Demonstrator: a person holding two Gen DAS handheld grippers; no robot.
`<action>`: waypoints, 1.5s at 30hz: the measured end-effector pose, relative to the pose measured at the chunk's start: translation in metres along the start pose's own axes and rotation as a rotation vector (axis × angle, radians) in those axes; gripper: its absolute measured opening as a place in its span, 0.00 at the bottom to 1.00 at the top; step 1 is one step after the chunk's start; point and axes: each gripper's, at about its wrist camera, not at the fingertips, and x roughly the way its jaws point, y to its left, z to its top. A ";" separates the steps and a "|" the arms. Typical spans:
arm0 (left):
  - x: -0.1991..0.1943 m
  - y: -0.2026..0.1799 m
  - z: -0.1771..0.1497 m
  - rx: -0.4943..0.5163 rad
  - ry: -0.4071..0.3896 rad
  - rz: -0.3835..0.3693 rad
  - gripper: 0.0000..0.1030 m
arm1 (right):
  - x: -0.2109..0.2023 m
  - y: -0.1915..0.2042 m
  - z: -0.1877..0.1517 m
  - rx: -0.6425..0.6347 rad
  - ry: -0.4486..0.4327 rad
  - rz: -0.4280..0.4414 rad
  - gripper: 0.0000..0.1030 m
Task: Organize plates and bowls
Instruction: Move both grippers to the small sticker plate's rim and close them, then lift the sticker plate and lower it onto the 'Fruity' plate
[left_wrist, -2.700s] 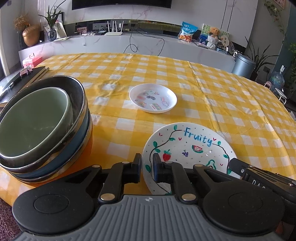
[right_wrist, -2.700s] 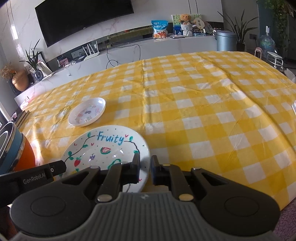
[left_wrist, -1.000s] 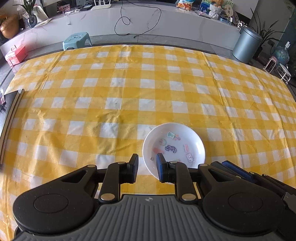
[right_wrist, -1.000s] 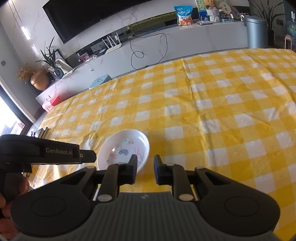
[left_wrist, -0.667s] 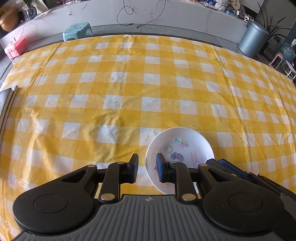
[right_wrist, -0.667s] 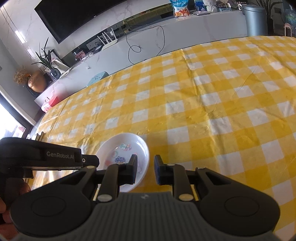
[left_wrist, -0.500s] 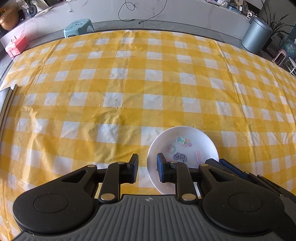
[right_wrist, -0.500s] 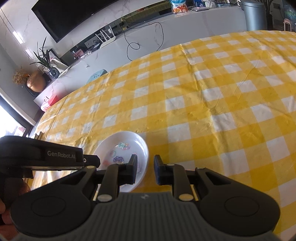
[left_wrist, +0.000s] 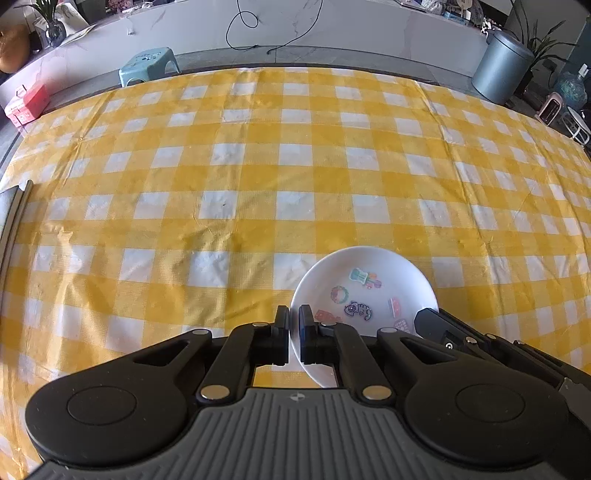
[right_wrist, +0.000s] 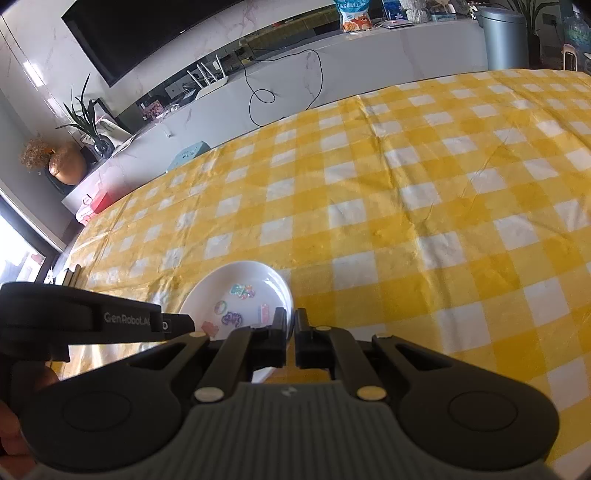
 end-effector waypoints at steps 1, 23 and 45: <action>-0.004 -0.001 -0.001 0.002 -0.008 -0.002 0.04 | -0.004 0.000 0.000 -0.002 -0.004 -0.001 0.01; -0.107 -0.017 -0.100 -0.089 -0.214 -0.142 0.03 | -0.133 -0.015 -0.056 0.076 -0.099 0.000 0.01; -0.067 -0.026 -0.158 -0.168 -0.164 -0.192 0.02 | -0.135 -0.051 -0.101 0.117 -0.042 -0.076 0.00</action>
